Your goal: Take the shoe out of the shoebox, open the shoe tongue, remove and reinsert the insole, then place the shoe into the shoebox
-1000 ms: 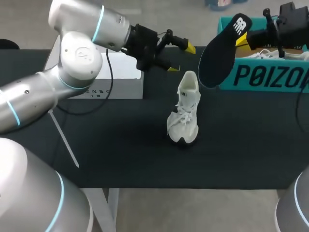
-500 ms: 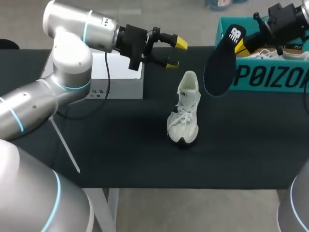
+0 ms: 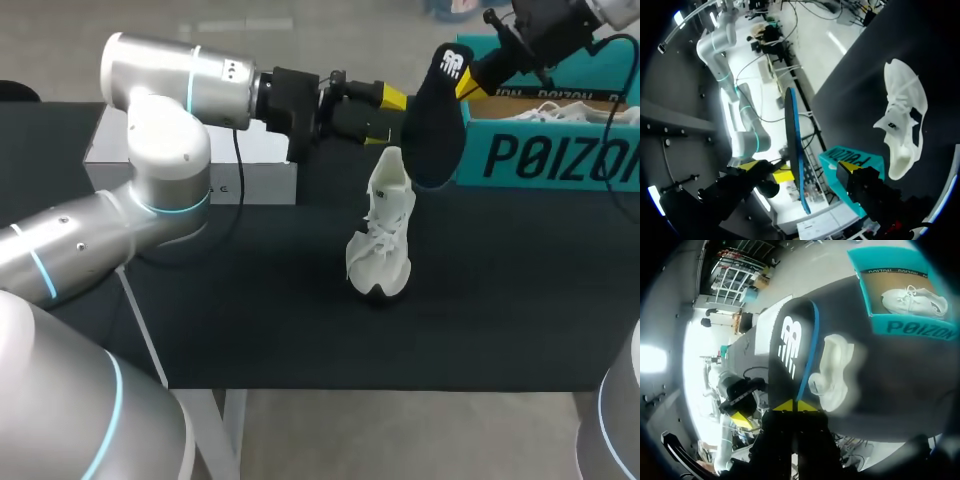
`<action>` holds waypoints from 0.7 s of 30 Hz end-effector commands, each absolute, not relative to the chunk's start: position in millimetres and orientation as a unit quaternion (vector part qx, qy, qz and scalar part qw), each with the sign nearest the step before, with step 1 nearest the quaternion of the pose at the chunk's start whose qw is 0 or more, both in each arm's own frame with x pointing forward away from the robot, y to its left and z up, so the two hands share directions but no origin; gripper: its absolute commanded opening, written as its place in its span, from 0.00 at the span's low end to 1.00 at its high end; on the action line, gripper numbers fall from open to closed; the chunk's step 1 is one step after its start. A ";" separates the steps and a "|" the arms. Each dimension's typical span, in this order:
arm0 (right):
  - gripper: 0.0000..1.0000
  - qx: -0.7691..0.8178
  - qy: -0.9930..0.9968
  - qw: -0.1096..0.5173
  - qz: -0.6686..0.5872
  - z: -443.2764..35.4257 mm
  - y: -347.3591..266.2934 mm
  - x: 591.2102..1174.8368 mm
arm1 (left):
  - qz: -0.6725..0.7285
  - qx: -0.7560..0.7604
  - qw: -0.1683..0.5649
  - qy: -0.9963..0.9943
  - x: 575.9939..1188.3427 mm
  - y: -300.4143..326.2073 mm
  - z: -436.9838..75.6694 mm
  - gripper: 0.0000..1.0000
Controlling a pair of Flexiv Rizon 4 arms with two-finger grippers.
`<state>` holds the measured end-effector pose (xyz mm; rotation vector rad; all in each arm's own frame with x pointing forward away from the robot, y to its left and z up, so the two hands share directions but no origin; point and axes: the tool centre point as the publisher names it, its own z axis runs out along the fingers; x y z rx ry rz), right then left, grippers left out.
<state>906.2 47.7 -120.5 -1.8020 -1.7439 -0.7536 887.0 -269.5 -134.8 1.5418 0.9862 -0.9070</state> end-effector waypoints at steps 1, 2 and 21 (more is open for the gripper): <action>0.00 -0.654 -0.650 0.292 -0.252 -119.7 61.2 918.7 | -0.377 0.635 0.539 0.405 884.4 -275.0 -137.2 1.00; 0.00 -0.654 -0.648 0.296 -0.255 -119.6 63.5 919.5 | -0.376 0.634 0.542 0.403 883.3 -276.0 -137.6 1.00; 0.00 -0.642 -0.634 0.329 -0.278 -118.9 80.6 911.9 | -0.477 0.558 0.543 0.408 891.1 -276.3 -147.4 0.65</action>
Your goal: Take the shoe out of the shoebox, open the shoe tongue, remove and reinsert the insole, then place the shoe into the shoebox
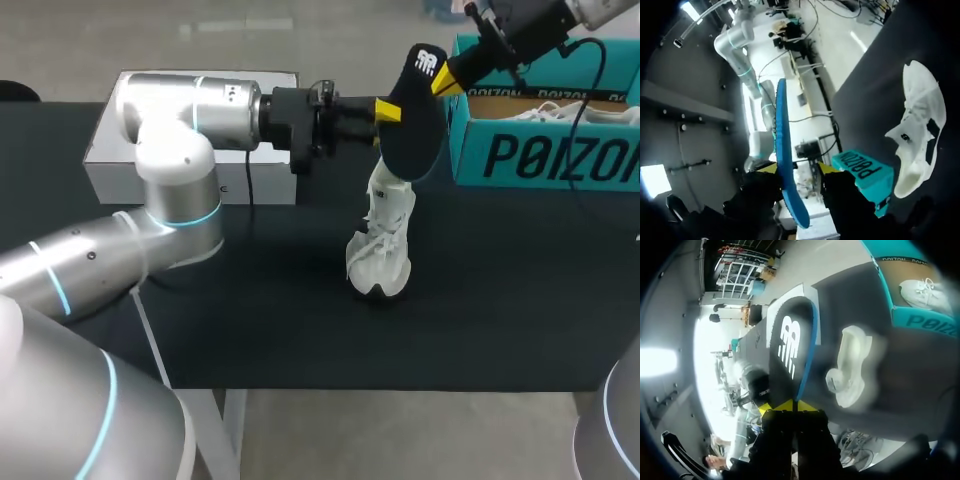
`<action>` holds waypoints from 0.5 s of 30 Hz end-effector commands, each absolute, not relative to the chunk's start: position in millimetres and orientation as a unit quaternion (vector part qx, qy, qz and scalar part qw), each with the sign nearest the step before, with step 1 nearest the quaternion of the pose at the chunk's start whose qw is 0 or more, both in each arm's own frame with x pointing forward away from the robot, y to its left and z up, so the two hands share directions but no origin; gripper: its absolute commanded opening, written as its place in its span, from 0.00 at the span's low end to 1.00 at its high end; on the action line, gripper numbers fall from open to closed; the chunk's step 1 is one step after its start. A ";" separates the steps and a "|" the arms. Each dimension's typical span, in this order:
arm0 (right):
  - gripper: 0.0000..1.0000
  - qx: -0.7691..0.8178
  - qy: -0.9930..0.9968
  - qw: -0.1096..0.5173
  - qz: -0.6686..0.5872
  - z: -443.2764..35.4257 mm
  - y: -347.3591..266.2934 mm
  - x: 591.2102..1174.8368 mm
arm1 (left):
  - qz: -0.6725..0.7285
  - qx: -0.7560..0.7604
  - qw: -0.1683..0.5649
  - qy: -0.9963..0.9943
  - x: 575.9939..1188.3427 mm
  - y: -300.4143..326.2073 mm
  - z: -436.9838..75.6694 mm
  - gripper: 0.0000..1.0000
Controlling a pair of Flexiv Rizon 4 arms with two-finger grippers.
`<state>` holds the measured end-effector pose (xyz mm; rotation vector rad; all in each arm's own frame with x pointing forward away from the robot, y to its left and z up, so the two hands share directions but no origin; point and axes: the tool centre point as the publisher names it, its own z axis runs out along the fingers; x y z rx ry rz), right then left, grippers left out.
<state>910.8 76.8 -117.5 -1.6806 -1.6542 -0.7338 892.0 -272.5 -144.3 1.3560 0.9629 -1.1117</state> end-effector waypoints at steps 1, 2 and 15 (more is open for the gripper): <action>0.00 -0.642 -0.634 0.329 -0.277 -119.4 81.3 911.8 | -0.483 0.550 0.538 0.419 890.9 -277.4 -146.7 0.76; 0.00 -0.642 -0.635 0.329 -0.277 -119.8 82.0 911.8 | -0.486 0.552 0.536 0.414 890.6 -277.9 -146.2 0.86; 0.00 -0.639 -0.638 0.334 -0.270 -127.9 88.7 910.0 | -0.494 0.537 0.526 0.437 895.6 -272.9 -137.7 0.00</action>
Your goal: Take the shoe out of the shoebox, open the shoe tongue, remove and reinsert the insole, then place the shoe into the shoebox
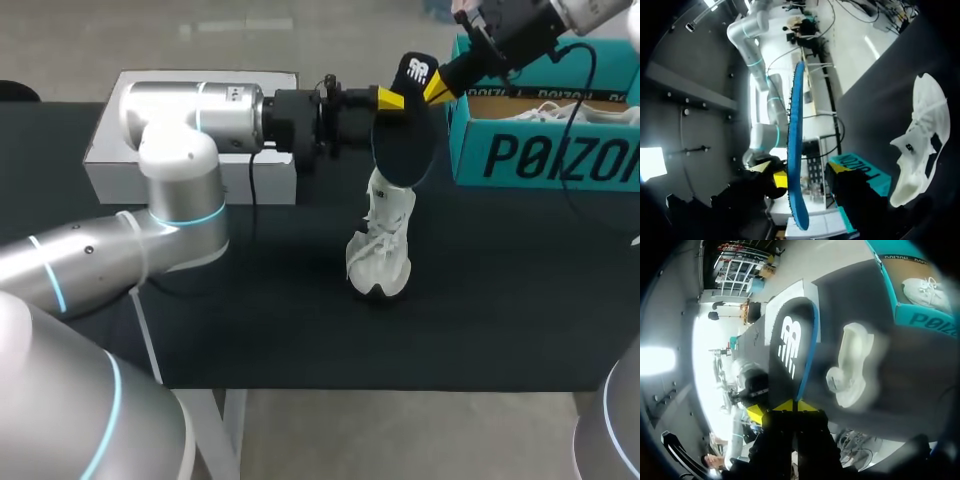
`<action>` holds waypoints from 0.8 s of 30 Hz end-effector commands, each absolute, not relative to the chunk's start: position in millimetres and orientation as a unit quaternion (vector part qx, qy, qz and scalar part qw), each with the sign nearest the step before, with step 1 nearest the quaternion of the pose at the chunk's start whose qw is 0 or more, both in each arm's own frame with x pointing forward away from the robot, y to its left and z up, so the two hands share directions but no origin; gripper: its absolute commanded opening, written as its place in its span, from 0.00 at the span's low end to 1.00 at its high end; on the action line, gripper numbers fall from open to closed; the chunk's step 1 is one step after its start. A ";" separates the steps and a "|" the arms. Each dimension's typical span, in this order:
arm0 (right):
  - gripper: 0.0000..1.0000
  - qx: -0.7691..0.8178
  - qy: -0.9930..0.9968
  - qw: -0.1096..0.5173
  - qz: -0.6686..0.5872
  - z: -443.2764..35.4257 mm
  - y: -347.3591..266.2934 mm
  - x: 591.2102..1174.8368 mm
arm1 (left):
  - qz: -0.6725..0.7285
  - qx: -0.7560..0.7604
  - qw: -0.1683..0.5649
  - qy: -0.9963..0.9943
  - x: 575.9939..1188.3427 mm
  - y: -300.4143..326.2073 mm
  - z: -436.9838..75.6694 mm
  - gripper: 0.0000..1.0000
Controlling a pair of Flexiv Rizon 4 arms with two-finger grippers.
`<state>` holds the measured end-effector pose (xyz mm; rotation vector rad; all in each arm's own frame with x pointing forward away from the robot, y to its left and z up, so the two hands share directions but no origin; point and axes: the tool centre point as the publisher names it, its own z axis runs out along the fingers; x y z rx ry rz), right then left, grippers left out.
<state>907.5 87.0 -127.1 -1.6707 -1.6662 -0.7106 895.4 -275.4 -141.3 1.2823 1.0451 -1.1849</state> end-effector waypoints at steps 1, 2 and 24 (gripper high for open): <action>0.00 -0.639 -0.638 0.334 -0.271 -127.9 88.6 910.0 | -0.494 0.537 0.526 0.437 895.8 -272.4 -136.6 0.00; 0.00 -0.639 -0.637 0.334 -0.271 -128.0 88.5 909.9 | -0.494 0.539 0.528 0.433 895.9 -272.2 -134.8 0.00; 1.00 -0.665 -0.616 0.298 -0.301 -113.4 78.7 913.7 | -0.491 0.533 0.500 0.473 897.4 -294.9 -148.5 0.00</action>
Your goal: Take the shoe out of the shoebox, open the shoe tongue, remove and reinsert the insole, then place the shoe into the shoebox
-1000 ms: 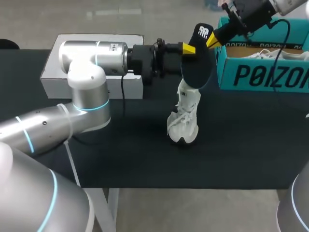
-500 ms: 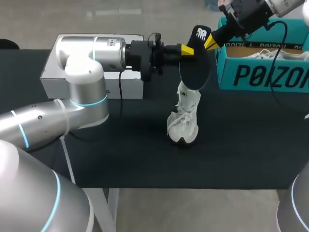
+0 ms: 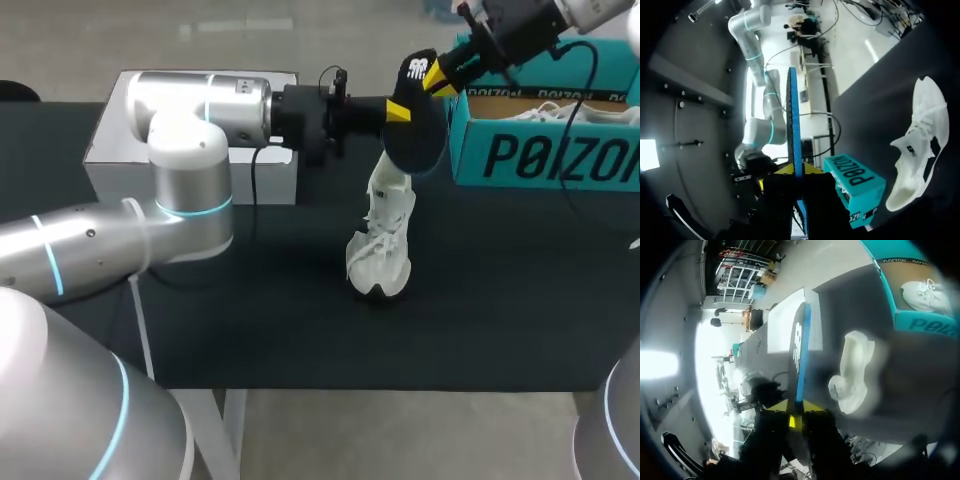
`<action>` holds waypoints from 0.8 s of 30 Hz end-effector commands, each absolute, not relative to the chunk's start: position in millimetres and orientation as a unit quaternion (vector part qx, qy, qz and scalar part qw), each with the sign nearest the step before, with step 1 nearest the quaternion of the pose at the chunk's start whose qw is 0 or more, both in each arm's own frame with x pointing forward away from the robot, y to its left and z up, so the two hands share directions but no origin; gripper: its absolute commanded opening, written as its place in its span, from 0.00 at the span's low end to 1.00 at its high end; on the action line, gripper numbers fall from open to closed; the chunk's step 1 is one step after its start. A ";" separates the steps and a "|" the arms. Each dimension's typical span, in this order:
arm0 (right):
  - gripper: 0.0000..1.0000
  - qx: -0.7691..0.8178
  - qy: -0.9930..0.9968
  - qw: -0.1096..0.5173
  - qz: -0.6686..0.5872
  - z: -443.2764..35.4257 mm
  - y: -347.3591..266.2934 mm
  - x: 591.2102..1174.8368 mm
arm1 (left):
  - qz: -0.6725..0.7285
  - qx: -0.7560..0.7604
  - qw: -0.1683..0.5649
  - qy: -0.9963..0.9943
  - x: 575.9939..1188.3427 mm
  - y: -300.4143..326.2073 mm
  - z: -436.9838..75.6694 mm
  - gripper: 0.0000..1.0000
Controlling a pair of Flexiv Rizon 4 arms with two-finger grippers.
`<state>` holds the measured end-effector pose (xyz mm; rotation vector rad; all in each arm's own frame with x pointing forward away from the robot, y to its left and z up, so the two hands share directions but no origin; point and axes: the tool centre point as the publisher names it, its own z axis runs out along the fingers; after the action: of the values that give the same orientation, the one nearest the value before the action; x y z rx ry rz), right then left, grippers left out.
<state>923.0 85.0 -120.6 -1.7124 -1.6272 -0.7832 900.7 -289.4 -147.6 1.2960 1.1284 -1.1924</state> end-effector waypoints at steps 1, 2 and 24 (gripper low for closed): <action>1.00 -0.670 -0.617 0.287 -0.297 -110.9 75.3 913.6 | -0.492 0.533 0.500 0.474 898.0 -295.4 -148.8 0.00; 1.00 -0.676 -0.618 0.274 -0.292 -108.3 71.8 913.8 | -0.493 0.533 0.498 0.475 898.7 -295.9 -149.3 0.00; 1.00 -0.696 -0.683 0.073 -0.207 -92.2 57.0 910.4 | -0.457 0.523 0.490 0.526 904.5 -305.1 -153.9 0.00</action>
<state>908.6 57.0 -93.8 -2.0821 -2.0643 -0.6307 905.1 -303.9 -153.5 1.2661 1.2753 -1.1115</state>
